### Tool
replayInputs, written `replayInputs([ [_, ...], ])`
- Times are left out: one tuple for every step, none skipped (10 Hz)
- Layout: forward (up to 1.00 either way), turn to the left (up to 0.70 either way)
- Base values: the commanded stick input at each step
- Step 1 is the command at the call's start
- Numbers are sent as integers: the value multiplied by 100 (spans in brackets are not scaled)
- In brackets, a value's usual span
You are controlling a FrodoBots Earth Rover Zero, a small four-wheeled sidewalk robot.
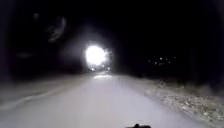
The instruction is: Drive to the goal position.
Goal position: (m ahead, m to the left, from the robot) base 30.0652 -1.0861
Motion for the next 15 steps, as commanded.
replayInputs([
  [100, 6],
  [100, 1],
  [100, 0],
  [100, 0],
  [100, 20],
  [100, 39],
  [100, 20],
  [100, 2],
  [51, 0],
  [0, 0],
  [0, 0],
  [26, 3],
  [100, 17],
  [100, 30],
  [100, 40],
])
